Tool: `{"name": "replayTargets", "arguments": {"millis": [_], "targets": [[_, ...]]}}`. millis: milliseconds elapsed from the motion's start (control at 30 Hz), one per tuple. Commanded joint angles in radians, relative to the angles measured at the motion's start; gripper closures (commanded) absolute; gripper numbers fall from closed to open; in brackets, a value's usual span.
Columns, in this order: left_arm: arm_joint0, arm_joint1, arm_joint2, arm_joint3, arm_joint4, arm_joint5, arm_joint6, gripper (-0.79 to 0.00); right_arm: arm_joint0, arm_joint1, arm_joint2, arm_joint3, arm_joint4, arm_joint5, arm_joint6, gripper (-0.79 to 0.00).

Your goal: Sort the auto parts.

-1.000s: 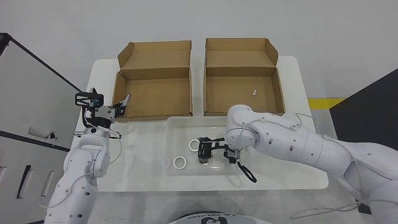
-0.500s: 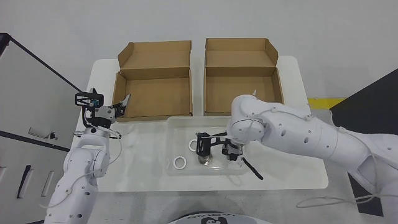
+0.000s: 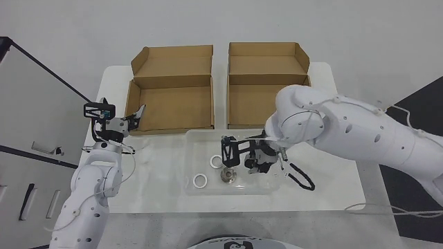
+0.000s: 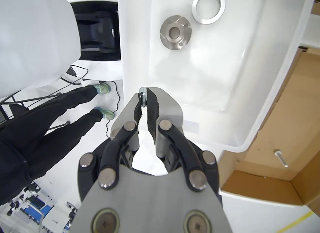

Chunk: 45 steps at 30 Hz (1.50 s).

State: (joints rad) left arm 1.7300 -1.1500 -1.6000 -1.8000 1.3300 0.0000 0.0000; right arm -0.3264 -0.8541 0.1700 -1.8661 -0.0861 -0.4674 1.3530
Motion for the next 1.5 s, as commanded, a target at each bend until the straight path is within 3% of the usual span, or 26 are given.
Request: {"name": "replayTargets", "arguments": {"millis": [0, 300, 500, 667, 900, 1467], "targets": [[0.000, 0.000, 0.000, 0.000, 0.000, 0.000, 0.000, -0.785, 0.007, 0.027, 0.000, 0.008, 0.026, -0.049, -0.049, 0.000], [0.000, 0.000, 0.000, 0.000, 0.000, 0.000, 0.000, -0.785, 0.011, 0.141, 0.007, 0.062, 0.112, -0.317, -0.318, 0.000], [0.000, 0.000, 0.000, 0.000, 0.000, 0.000, 0.000, -0.785, -0.035, 0.195, 0.060, 0.102, 0.131, -0.502, -0.505, 0.000], [0.000, 0.000, 0.000, 0.000, 0.000, 0.000, 0.000, -0.785, -0.091, 0.215, 0.125, 0.100, 0.094, -0.545, -0.657, 0.000], [0.000, 0.000, 0.000, 0.000, 0.000, 0.000, 0.000, -0.785, -0.138, 0.205, 0.199, 0.067, -0.021, -0.543, -0.808, 0.000], [0.000, 0.000, 0.000, 0.000, 0.000, 0.000, 0.000, -0.785, -0.220, 0.123, 0.302, 0.051, -0.225, -0.545, -1.182, 0.000]]}}
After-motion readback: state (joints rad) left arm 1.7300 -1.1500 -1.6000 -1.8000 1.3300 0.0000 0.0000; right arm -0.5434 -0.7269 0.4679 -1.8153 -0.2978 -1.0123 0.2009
